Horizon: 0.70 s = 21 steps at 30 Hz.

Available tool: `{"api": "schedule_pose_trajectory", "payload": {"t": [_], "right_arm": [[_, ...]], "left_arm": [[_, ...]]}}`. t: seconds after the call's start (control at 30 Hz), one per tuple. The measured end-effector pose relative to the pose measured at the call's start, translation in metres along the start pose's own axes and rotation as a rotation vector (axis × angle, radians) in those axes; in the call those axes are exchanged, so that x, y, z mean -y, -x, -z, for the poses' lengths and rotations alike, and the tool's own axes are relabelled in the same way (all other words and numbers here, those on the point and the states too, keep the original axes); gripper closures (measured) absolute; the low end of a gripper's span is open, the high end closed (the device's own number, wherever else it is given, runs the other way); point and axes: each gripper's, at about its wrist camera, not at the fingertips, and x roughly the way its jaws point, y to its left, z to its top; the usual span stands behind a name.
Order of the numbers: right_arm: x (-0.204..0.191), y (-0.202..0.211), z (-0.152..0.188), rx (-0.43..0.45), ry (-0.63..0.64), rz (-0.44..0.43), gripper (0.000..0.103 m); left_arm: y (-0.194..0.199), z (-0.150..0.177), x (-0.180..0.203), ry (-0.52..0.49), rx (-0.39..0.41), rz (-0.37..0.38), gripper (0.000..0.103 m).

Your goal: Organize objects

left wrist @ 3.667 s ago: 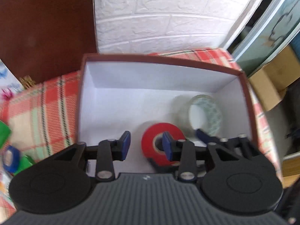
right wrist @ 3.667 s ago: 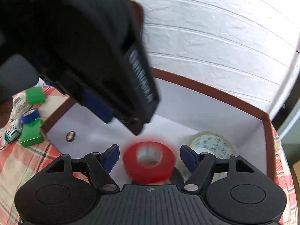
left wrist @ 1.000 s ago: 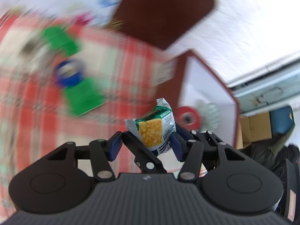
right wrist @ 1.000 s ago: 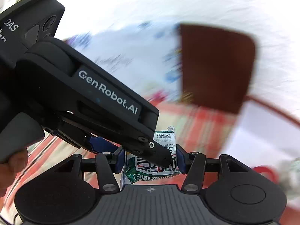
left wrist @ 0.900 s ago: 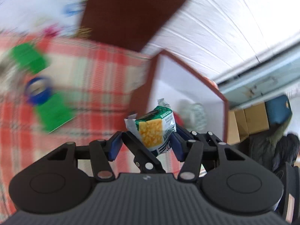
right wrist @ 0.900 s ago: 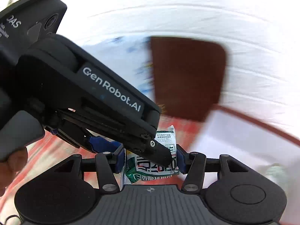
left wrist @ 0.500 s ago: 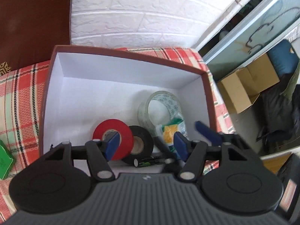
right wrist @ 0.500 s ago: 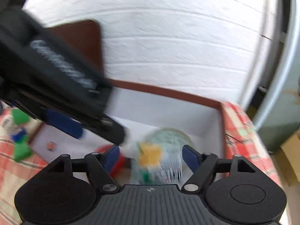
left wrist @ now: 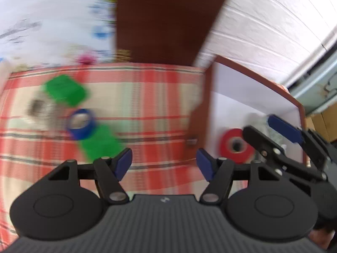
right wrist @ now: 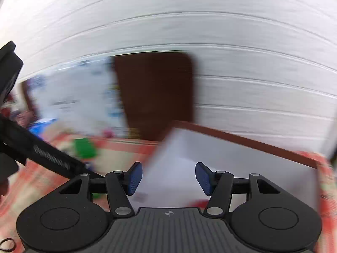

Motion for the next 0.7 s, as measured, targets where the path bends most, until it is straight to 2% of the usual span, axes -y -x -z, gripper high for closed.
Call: {"api": "schedule_pose_trajectory", "payload": {"t": [0.07, 0.17, 0.33, 0.4, 0.5, 0.53, 0.57, 0.6, 0.7], "right_arm": [[-0.030, -0.025, -0.006, -0.030, 0.013, -0.085, 0.046], [-0.079, -0.078, -0.014, -0.087, 0.071, -0.186, 0.046], [-0.163, -0.184, -0.018, -0.166, 0.282, -0.242, 0.042], [-0.190, -0.217, -0.013, -0.196, 0.396, -0.224, 0.034], [-0.196, -0.248, -0.009, -0.228, 0.453, -0.235, 0.029], [-0.190, -0.252, -0.010, -0.238, 0.423, -0.260, 0.031], [-0.184, -0.256, -0.012, -0.273, 0.382, -0.281, 0.045], [-0.181, -0.258, -0.011, -0.303, 0.369, -0.284, 0.046], [-0.177, -0.245, -0.009, -0.308, 0.361, -0.281, 0.047]], "left_arm": [[0.013, 0.008, -0.039, 0.094, 0.017, -0.021, 0.034], [0.027, 0.020, -0.092, 0.188, 0.021, -0.112, 0.034], [0.051, 0.051, -0.167, 0.325, 0.012, -0.192, 0.034], [0.060, 0.063, -0.188, 0.358, 0.004, -0.216, 0.034], [0.069, 0.079, -0.218, 0.418, -0.006, -0.233, 0.034], [0.074, 0.085, -0.225, 0.434, -0.007, -0.237, 0.034], [0.076, 0.090, -0.232, 0.448, -0.009, -0.239, 0.034], [0.075, 0.092, -0.237, 0.462, -0.012, -0.238, 0.034], [0.073, 0.095, -0.246, 0.482, -0.025, -0.220, 0.034]]}}
